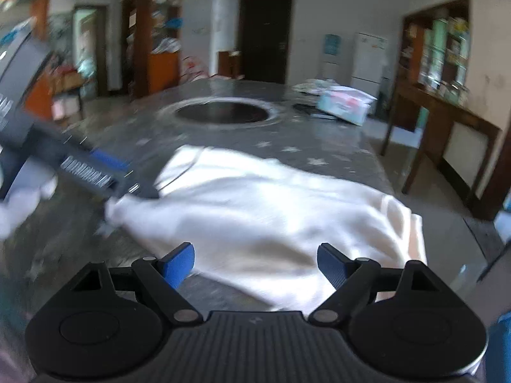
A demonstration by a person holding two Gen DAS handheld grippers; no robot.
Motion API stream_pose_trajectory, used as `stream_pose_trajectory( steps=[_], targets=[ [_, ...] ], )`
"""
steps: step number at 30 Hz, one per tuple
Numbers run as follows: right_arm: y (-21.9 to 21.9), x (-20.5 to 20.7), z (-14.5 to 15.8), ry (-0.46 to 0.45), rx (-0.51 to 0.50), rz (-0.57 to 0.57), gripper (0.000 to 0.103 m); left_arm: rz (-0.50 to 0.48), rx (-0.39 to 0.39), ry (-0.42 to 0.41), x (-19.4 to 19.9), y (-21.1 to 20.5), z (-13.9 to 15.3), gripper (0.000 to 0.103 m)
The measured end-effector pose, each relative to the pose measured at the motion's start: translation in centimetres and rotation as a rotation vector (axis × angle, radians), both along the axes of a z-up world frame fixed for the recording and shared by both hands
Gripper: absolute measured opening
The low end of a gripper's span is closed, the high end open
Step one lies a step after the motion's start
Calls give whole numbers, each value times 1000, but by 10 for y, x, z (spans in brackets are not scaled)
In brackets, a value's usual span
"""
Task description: Fold clothes
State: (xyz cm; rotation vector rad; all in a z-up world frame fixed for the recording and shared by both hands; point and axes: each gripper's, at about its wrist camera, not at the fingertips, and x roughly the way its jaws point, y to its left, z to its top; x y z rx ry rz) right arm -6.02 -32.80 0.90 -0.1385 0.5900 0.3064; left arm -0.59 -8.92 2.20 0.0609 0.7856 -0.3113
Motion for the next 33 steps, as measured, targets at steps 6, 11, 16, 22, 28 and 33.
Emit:
stream_pose_trajectory(
  steps=[6,11,16,22,28,33],
  targets=[
    [-30,9,-4,30,49,-115,86,2,-1,1,0,1,-1,81],
    [-34,0,-2,19,54,-124,87,6,2,-2,-1,0,0,81],
    [-28,0,-4,28,40,-115,93,12,5,-4,-5,2,1,81],
    [-24,-6,-2,25,46,-110,100,18,10,-13,-10,4,5,84],
    [-17,-12,-1,12,38,-103,103,20,6,-19,-16,4,7,85],
    [-15,-14,-1,14,46,-104,103,18,1,-26,-22,4,10,87]
  ],
)
